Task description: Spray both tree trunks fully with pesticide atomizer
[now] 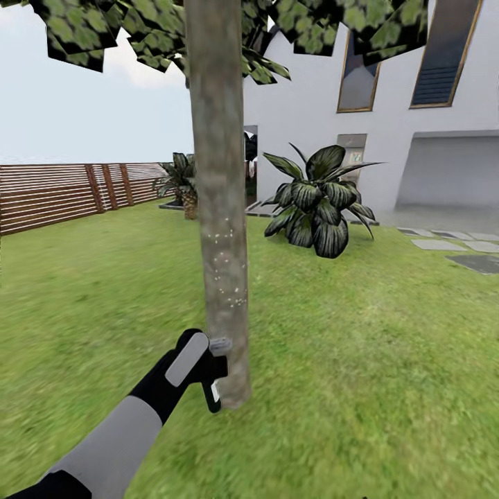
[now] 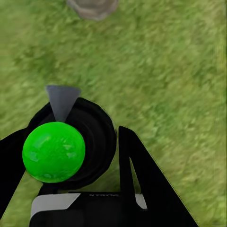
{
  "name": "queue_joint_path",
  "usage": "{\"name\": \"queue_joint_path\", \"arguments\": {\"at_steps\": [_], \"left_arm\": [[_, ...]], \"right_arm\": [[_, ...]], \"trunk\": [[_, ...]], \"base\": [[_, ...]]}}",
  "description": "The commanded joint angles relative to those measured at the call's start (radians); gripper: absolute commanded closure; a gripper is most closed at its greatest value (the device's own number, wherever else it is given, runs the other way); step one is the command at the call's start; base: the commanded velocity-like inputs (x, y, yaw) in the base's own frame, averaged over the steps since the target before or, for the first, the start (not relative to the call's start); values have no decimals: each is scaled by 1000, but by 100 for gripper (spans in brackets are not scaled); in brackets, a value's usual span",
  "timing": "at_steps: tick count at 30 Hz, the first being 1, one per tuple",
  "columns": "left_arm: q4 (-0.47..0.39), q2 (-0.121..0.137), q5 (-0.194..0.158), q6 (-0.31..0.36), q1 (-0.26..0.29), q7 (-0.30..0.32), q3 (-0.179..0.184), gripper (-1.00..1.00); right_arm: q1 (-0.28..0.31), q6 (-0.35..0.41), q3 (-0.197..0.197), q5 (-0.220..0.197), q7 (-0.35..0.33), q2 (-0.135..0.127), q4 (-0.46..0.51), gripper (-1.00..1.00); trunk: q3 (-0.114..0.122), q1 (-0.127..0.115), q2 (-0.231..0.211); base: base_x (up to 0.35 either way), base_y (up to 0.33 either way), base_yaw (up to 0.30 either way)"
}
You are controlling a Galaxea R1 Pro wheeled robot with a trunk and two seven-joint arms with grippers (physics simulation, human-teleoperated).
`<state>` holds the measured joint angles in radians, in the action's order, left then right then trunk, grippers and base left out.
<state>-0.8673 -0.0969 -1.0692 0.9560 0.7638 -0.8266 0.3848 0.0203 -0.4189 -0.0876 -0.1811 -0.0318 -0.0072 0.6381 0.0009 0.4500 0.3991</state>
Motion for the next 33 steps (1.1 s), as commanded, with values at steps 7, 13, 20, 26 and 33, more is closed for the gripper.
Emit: {"name": "queue_joint_path", "arguments": {"at_steps": [7, 13, 20, 26, 33], "left_arm": [[-1, 18, -11, -6, -2, 41, 43, 100], [-1, 20, -11, -6, -2, 47, 49, 100], [-1, 20, -11, -16, -3, 53, 51, 100], [6, 21, -11, -34, -3, 55, 51, 100], [7, 22, -11, -35, -3, 55, 61, 100]], "right_arm": [[4, 1, -5, -20, -4, -32, 9, 100], [4, 2, -5, -20, -3, -32, 9, 100], [3, 0, -4, -18, -1, -26, 8, 100], [3, 0, -4, -18, 0, -24, 9, 100], [3, 0, -3, -18, -3, -23, 9, 100]], "trunk": [[-1, 0, 1], [-1, 0, 1], [-1, 0, 1], [-1, 0, 1], [-1, 0, 1]], "base": [[-196, 280, -56], [-70, 305, -252], [193, 271, -182], [256, 243, -15], [280, 231, -88]]}}
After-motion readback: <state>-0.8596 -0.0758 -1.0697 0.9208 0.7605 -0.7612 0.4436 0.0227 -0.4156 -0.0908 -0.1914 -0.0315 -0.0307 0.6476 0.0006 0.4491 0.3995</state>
